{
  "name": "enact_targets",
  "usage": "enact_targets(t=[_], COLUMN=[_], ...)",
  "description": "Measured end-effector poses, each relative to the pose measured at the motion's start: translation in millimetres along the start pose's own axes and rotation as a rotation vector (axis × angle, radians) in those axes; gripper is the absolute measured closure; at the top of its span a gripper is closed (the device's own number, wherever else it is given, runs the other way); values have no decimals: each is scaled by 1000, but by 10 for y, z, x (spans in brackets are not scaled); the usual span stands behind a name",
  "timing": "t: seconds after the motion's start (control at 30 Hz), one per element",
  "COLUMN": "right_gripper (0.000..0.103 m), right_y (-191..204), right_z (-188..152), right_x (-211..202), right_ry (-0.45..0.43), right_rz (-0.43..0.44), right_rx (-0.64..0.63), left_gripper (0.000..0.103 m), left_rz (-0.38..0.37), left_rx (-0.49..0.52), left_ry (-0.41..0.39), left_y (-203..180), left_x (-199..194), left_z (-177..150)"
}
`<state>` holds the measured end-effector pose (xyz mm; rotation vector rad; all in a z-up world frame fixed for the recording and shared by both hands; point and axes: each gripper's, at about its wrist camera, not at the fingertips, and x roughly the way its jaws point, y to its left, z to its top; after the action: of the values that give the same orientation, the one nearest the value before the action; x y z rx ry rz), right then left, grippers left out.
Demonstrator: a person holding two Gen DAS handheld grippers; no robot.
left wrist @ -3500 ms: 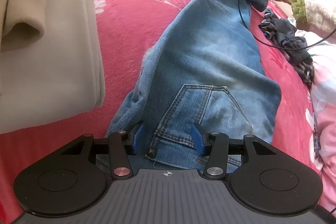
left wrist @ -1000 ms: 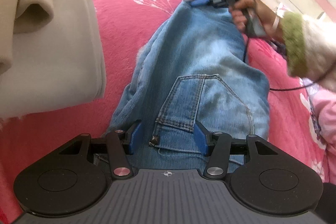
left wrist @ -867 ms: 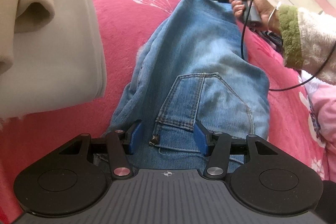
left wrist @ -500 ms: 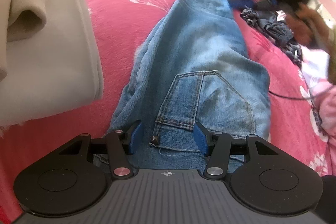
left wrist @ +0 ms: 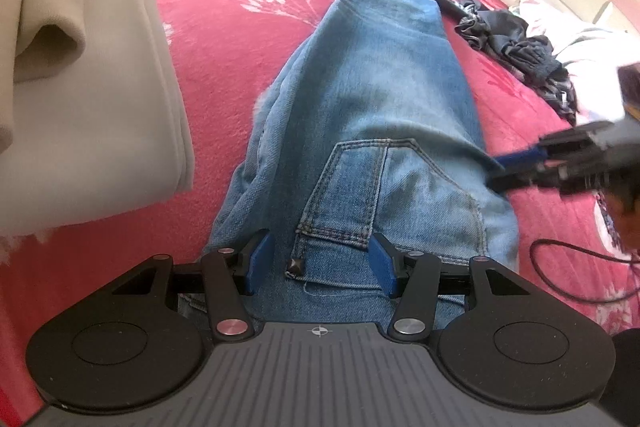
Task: Fold clothes
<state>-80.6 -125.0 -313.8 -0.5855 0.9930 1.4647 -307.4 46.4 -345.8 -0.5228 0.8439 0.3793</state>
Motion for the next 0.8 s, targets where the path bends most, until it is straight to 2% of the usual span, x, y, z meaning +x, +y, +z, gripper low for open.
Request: enact_targets(t=[0.2, 0.27, 0.33, 0.43, 0.57, 0.63, 0.67, 0.7, 0.73, 0.77, 0.8], right_gripper=[62, 62, 62, 62, 65, 66, 69, 82, 83, 85, 89], right_y=[-179, -279, -377, -393, -376, -518, -621, -723, -843, -1001, -1141], right_z=[-220, -276, -286, -211, 106, 277, 361, 445, 524, 585, 636], right_x=[-252, -408, -585, -675, -329, -6, 179, 364, 498, 481, 417], right_ry=[28, -13, -85, -180, -251, -221, -192, -162, -146, -159, -163], right_rz=[-74, -84, -56, 6, 35, -7, -42, -78, -94, -81, -123], right_rx=[107, 156, 204, 157, 18, -33, -58, -82, -81, -18, 46], left_gripper=[50, 50, 50, 50, 50, 50, 50, 49, 49, 49, 49], left_rz=[0, 11, 37, 93, 157, 185, 196, 203, 211, 219, 228], left_rx=[3, 6, 13, 41, 93, 126, 140, 150, 151, 139, 126], left_ry=[0, 4, 12, 29, 82, 113, 128, 147, 176, 215, 254], left_y=[8, -14, -71, -200, -339, -400, -423, -436, -445, -451, -457], left_x=[5, 1, -18, -38, 8, 48, 69, 91, 116, 143, 171], left_z=[0, 10, 34, 66, 110, 134, 146, 168, 216, 286, 357])
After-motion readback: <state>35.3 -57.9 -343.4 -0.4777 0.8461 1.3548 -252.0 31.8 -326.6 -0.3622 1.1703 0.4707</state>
